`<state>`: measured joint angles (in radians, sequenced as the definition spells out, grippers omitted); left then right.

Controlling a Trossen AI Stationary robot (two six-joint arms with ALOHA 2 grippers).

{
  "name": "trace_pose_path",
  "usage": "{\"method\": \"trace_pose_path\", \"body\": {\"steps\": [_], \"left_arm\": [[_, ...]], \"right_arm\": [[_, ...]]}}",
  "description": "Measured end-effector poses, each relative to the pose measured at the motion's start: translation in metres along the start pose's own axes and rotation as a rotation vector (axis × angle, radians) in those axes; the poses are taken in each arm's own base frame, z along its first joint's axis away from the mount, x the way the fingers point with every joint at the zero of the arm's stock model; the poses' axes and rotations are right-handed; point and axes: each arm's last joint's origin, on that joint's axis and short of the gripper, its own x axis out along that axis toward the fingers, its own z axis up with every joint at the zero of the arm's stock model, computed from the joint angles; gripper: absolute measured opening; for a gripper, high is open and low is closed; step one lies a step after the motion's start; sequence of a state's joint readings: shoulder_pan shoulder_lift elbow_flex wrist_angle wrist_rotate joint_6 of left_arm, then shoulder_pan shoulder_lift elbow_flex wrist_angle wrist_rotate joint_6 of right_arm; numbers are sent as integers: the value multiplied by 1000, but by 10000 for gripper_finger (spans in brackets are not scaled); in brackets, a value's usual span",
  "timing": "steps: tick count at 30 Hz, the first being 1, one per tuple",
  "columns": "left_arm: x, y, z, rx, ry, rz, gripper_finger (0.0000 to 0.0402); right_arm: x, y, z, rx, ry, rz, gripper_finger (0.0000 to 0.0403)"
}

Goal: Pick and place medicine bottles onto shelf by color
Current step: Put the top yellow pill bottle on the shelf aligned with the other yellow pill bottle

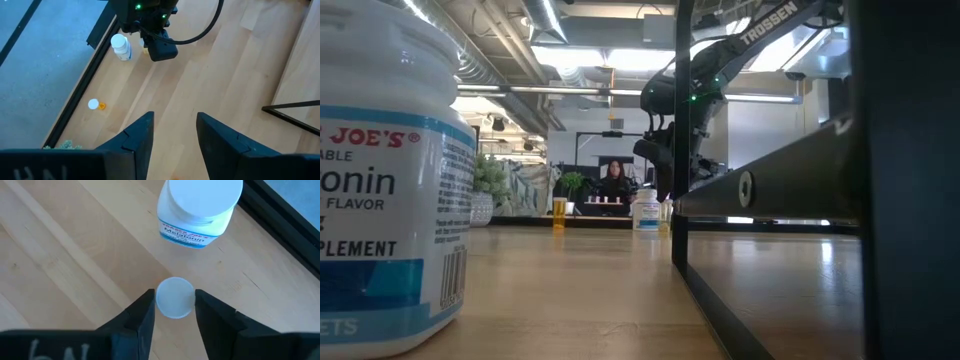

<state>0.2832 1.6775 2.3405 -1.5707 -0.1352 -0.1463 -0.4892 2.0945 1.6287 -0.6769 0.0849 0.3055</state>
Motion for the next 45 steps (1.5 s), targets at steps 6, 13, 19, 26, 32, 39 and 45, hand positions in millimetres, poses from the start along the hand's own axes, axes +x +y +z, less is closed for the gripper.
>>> {"method": "trace_pose_path", "body": {"steps": [6, 13, 19, 26, 32, 39, 45], "left_arm": [[0, 0, 0, 0, 0, 0, 142], [0, 0, 0, 0, 0, 0, 142], [0, 0, 0, 0, 0, 0, 142], [0, 0, 0, 1, 0, 0, 142], [0, 0, 0, 0, 0, 0, 142], [0, -2, 0, 8, 0, -6, 142], [0, -4, -1, 11, 0, -8, 142]], "right_arm": [[0, 0, 0, -29, 0, 0, 134], [0, 1, -1, -82, 9, 12, 134], [-10, 2, 5, -115, 31, 27, 134], [-33, 8, 12, -205, 81, 21, 126], [-57, 26, 15, -338, 95, 39, 109], [-73, 46, 13, -393, 101, 57, 113], [-78, 60, 8, -447, 90, 62, 93]]}}
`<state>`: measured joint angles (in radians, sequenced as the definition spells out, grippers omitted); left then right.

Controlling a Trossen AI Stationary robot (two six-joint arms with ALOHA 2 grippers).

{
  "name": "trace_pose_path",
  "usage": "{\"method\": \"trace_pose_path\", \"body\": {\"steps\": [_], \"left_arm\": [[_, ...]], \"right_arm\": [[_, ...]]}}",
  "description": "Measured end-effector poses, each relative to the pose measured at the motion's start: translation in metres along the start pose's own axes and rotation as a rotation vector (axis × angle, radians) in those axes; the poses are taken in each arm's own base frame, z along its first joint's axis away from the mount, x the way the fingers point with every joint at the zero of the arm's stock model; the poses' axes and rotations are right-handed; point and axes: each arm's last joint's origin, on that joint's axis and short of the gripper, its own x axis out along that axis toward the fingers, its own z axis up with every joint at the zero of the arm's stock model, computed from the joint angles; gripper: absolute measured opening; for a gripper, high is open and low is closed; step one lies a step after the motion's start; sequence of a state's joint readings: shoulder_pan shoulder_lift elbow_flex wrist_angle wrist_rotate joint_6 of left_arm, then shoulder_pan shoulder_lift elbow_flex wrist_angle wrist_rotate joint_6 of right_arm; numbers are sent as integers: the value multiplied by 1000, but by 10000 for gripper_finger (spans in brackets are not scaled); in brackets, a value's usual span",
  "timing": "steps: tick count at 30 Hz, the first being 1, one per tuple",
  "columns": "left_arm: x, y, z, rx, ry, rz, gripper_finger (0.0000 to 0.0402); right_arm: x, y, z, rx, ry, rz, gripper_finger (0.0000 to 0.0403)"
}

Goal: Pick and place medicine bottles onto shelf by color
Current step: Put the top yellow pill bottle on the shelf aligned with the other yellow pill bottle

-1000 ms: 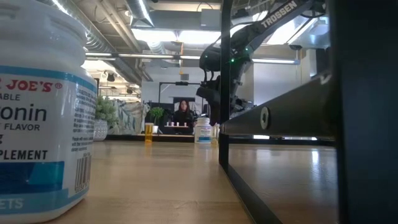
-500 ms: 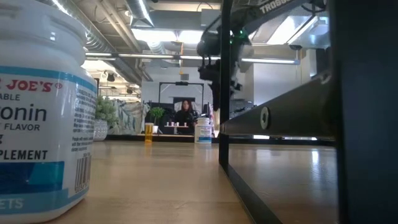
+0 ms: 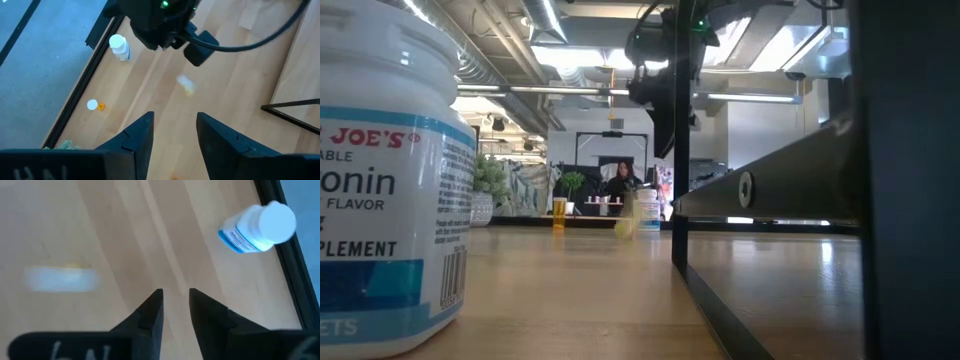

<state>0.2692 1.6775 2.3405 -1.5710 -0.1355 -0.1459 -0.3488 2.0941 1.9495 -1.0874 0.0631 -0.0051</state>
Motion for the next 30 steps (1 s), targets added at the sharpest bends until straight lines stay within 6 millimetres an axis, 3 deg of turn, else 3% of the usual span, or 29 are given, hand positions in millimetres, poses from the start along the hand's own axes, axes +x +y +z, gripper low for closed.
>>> {"method": "trace_pose_path", "body": {"steps": [17, 24, 30], "left_arm": [[0, -2, 0, 4, 2, -21, 142], [-1, -13, -2, 28, 15, -104, 142], [17, -31, -11, 32, 108, -122, 142]], "right_arm": [[-7, 7, -2, -49, 1, 16, 34], [-65, 11, -9, -99, -124, 30, 12], [-109, 10, -24, -153, -231, 43, 7]]}}
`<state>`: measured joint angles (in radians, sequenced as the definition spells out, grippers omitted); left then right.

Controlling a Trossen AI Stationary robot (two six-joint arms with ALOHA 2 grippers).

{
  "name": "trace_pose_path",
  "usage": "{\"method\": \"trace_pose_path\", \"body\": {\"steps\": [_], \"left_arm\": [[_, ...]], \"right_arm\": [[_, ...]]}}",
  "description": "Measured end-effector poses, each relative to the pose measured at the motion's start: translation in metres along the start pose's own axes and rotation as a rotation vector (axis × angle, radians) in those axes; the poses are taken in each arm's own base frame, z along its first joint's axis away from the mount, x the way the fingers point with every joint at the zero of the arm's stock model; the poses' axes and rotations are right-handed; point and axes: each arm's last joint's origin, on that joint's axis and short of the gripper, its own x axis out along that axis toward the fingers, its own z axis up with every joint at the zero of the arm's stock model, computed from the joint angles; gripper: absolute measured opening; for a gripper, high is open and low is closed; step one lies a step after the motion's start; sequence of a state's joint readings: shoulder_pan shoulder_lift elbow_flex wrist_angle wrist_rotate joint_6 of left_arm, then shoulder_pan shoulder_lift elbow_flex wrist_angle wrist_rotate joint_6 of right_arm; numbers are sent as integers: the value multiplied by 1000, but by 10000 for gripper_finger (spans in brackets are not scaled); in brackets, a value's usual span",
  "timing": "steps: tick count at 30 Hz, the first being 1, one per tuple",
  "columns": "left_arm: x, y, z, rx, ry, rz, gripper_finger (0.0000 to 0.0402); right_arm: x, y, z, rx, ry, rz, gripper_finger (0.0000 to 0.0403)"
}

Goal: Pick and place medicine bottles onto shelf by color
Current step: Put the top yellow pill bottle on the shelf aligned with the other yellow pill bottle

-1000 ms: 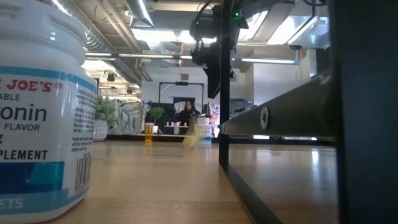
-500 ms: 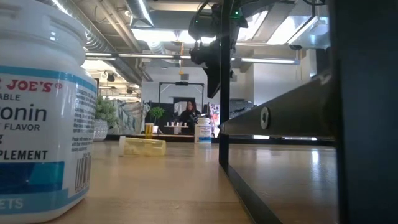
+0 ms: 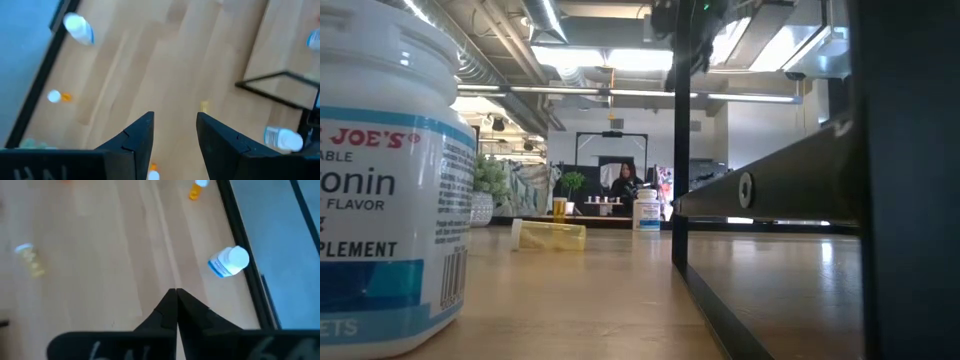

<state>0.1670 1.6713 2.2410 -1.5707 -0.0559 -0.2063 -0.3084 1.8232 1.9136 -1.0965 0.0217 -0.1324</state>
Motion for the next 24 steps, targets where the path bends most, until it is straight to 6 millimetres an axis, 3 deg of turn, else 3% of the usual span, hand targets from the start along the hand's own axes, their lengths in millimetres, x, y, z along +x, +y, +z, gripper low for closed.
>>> {"method": "trace_pose_path", "body": {"steps": [13, 19, 24], "left_arm": [[56, -25, -40, -124, 297, -27, 142], [85, -39, -55, -168, 363, -10, 142], [107, -63, -67, -126, 345, -72, 142]], "right_arm": [[-63, 13, -38, -119, -244, 254, 8], [-75, 18, -56, -227, -306, 335, 13], [-78, 23, -71, -262, -334, 433, 13]]}}
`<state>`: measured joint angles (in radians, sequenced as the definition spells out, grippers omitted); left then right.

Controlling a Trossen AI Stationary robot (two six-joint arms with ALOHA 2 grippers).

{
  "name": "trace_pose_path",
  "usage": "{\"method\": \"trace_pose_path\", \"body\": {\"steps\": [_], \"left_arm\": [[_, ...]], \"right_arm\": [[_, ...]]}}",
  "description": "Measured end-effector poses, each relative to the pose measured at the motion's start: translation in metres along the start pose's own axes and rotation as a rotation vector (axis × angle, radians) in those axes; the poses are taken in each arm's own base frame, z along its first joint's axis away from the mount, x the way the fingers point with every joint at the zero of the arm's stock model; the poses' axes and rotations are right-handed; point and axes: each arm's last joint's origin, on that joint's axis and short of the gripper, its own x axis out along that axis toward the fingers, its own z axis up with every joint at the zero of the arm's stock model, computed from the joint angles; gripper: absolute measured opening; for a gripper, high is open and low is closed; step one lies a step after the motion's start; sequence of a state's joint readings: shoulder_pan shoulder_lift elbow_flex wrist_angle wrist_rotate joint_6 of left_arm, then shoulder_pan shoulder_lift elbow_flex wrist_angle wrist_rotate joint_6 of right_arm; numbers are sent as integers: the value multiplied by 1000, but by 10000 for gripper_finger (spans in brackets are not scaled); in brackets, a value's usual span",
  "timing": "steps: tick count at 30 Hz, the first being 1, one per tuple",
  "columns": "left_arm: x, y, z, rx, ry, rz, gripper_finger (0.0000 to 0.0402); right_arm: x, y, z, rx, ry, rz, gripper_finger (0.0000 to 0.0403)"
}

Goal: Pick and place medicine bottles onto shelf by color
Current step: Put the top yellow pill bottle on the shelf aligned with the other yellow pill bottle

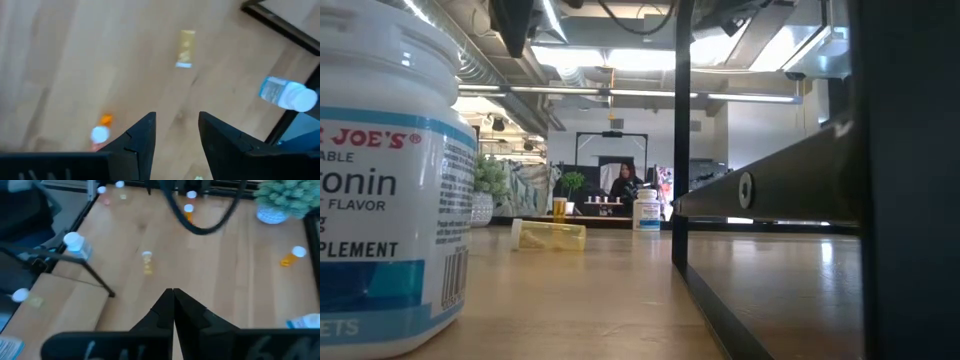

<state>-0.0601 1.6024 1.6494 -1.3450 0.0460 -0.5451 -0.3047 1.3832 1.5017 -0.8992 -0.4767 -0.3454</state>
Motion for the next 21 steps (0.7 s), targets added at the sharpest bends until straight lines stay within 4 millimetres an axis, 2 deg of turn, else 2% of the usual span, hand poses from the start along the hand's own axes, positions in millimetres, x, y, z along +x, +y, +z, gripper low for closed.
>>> {"method": "trace_pose_path", "body": {"steps": [7, 12, 17, 21], "left_arm": [[20, -33, -16, 12, -62, -21, 142], [32, -48, -38, -14, -98, 43, 142], [24, -51, -70, -87, -280, 34, 142], [20, -38, -96, -153, -459, -19, 142]], "right_arm": [[-8, 10, -14, -10, -16, 9, 14], [-16, 15, -17, -18, -32, 5, 14], [-18, 16, -15, -29, -54, -2, 14], [-18, 14, -12, -43, -85, -15, 14]]}}
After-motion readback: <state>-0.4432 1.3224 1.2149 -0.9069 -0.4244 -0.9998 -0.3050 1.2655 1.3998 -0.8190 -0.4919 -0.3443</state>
